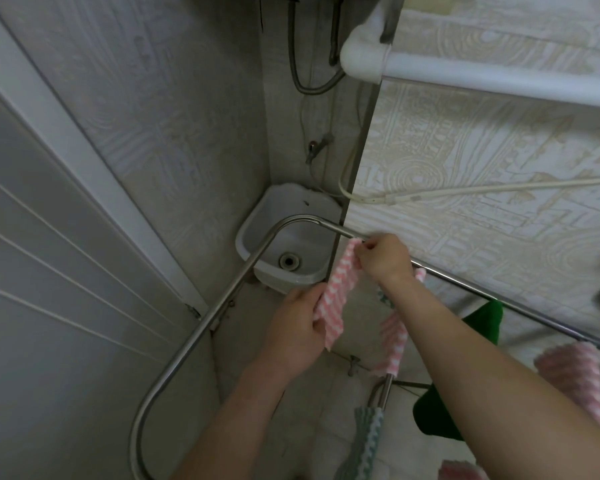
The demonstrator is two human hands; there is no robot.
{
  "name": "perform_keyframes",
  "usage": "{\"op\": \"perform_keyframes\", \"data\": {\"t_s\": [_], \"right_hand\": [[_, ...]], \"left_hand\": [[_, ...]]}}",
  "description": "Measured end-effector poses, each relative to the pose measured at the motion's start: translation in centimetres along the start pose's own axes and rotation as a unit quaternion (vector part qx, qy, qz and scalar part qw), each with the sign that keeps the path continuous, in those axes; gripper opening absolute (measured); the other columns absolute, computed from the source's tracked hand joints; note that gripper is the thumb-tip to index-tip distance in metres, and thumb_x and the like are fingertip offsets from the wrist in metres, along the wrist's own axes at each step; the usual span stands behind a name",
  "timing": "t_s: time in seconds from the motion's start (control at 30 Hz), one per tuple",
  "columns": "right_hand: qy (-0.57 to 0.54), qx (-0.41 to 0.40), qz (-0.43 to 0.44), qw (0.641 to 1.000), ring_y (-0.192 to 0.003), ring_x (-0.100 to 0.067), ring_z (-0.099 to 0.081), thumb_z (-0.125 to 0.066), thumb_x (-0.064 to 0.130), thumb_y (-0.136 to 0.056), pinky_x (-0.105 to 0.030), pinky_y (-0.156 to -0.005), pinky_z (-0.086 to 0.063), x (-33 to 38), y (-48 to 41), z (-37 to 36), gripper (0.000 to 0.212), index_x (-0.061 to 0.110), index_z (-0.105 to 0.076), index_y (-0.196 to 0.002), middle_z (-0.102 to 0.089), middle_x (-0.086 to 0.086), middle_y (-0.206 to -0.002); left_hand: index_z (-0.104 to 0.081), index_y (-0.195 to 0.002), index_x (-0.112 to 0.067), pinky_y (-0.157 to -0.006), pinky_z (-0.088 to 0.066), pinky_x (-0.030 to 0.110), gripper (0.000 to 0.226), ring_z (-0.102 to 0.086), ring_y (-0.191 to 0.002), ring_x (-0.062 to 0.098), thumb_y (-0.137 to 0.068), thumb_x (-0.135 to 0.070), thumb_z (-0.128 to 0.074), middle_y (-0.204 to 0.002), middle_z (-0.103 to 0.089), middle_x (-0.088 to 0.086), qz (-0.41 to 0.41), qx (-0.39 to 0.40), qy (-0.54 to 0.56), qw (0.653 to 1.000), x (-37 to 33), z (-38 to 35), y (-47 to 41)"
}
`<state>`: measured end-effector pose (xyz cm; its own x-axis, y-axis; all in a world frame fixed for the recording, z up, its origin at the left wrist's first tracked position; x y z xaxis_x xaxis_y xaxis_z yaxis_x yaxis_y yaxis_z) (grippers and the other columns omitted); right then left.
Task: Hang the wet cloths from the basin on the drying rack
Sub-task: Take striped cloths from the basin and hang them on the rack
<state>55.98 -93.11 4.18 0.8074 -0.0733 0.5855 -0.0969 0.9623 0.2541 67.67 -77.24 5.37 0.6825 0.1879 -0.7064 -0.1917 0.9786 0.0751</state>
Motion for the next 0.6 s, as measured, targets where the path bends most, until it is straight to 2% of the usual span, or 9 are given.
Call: {"op": "perform_keyframes", "data": {"t_s": [0.13, 0.23, 0.3, 0.4, 0.5, 0.6], "right_hand": [[0.009, -0.01, 0.003, 1.0, -0.085, -0.028, -0.065, -0.054, 0.029, -0.088, -0.026, -0.07, -0.041, 0.1, -0.1, 0.0, 0.024, 0.014, -0.073, -0.085, -0.07, -0.01, -0.086], [0.015, -0.002, 0.03, 0.999, -0.083, -0.027, -0.063, -0.053, 0.028, -0.09, -0.027, -0.069, -0.041, 0.8, 0.6, 0.7, 0.022, 0.015, -0.069, -0.082, -0.066, -0.009, -0.082], [0.022, 0.004, 0.047, 0.999, -0.078, -0.025, -0.061, -0.052, 0.028, -0.092, -0.027, -0.067, -0.039, 1.3, 1.7, 2.2, 0.023, 0.015, -0.064, -0.077, -0.063, -0.006, -0.077], [0.024, 0.009, 0.07, 0.997, -0.077, -0.023, -0.061, -0.053, 0.033, -0.092, -0.027, -0.065, -0.041, 1.5, 3.9, 5.3, 0.029, 0.01, -0.067, -0.083, -0.067, -0.007, -0.078], [-0.022, 0.049, 0.088, 0.995, -0.07, -0.016, -0.062, -0.057, 0.037, -0.092, -0.025, -0.059, -0.044, 1.1, 7.2, 8.3, 0.027, 0.014, -0.068, -0.084, -0.068, -0.005, -0.074], [-0.065, 0.105, 0.108, 0.986, -0.069, -0.015, -0.061, -0.067, 0.03, -0.087, -0.027, -0.066, -0.045, -0.1, 11.1, 10.8, 0.014, 0.017, -0.069, -0.089, -0.068, -0.006, -0.076]], "left_hand": [[-0.045, -0.137, -0.029, -0.075, -0.032, 0.012, 0.056, -0.055, -0.099, 0.018, -0.086, -0.009, -0.056, -0.114, -0.051, 0.003, -0.018, 0.0, -0.024, 1.0, -0.1, -0.1, 0.1], [-0.046, -0.137, -0.028, -0.073, -0.035, 0.016, 0.055, -0.055, -0.094, 0.018, -0.085, -0.01, -0.056, -0.107, -0.051, 0.003, -0.012, 0.002, -0.016, 1.0, 0.3, -0.4, 0.1], [-0.047, -0.136, -0.028, -0.075, -0.037, 0.018, 0.054, -0.054, -0.097, 0.019, -0.085, -0.014, -0.058, -0.106, -0.05, 0.001, -0.006, -0.007, -0.024, 1.0, 0.5, -0.2, 0.2], [-0.054, -0.131, -0.026, -0.085, -0.038, 0.021, 0.048, -0.05, -0.103, 0.019, -0.084, -0.021, -0.062, -0.109, -0.052, 0.001, -0.017, -0.058, -0.036, 0.998, -0.3, 0.9, 0.6], [-0.062, -0.121, -0.024, -0.089, -0.042, 0.021, 0.036, -0.055, -0.104, 0.012, -0.086, -0.027, -0.064, -0.116, -0.058, -0.005, -0.026, -0.072, 0.043, 0.996, -3.1, 1.3, 1.3], [-0.059, -0.124, -0.03, -0.092, -0.045, 0.023, 0.039, -0.054, -0.108, 0.0, -0.086, -0.037, -0.065, -0.116, -0.057, -0.017, -0.049, -0.004, 0.143, 0.989, -8.3, -0.9, 2.5]]}}
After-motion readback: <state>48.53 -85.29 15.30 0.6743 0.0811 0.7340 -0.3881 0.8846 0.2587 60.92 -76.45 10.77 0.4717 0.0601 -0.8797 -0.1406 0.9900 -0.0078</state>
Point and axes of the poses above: each hand's wrist, its own y-axis away from the middle knuckle, its own z-axis out of the back of the hand, x = y × z, the point moved 8 cm from there along -y, towards the middle knuckle
